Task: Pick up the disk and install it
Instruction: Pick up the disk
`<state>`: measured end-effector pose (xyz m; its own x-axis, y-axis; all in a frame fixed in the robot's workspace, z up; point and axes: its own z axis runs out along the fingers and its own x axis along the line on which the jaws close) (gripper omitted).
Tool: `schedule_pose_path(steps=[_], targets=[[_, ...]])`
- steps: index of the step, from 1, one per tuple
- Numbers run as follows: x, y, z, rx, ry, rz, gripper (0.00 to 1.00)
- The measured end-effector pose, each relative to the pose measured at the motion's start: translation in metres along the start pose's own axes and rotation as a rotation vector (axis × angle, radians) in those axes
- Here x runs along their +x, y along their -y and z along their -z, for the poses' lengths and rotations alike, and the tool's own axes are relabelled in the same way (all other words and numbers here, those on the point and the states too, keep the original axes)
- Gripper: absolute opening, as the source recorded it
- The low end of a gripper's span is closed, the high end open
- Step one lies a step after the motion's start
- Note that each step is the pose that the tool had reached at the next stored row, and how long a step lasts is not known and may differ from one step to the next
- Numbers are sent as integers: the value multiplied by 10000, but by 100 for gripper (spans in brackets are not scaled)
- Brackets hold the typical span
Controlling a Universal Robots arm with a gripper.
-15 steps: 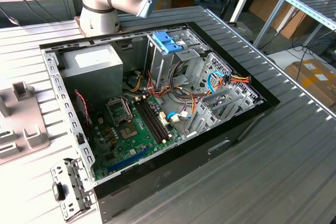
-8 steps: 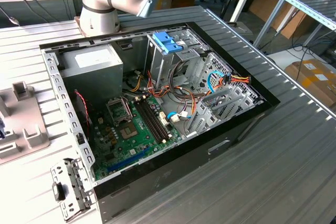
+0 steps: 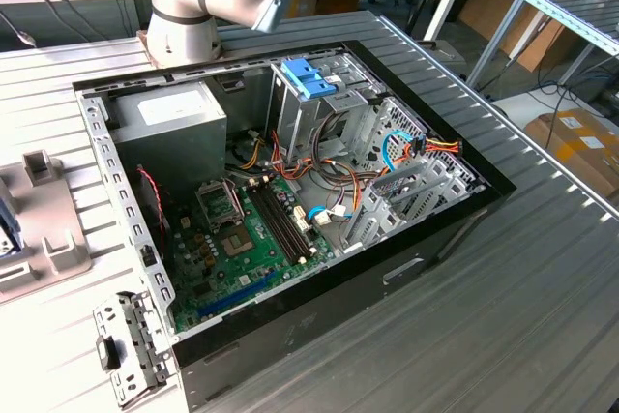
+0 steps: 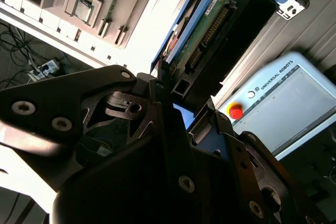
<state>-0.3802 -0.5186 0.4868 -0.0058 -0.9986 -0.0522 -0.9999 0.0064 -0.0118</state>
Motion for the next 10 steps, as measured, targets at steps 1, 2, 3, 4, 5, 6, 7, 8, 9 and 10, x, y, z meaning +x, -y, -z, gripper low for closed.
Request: schedule_pose_path(steps=[1, 2, 3, 4, 5, 6, 7, 8, 9, 10], targets=[[1, 12, 0, 0, -1, 0, 37], [1, 19, -1, 0, 0, 0, 37], [2, 26, -1, 0, 0, 0, 37], [2, 32, -1, 0, 0, 0, 37], [3, 39, -2, 0, 0, 0, 37], [4, 48, -2, 0, 0, 0, 37], [4, 54, -3, 0, 0, 0, 37], [5, 67, -3, -1, -1, 0, 37], [5, 79, -4, 0, 1, 0, 37], [6, 86, -4, 0, 0, 0, 37]])
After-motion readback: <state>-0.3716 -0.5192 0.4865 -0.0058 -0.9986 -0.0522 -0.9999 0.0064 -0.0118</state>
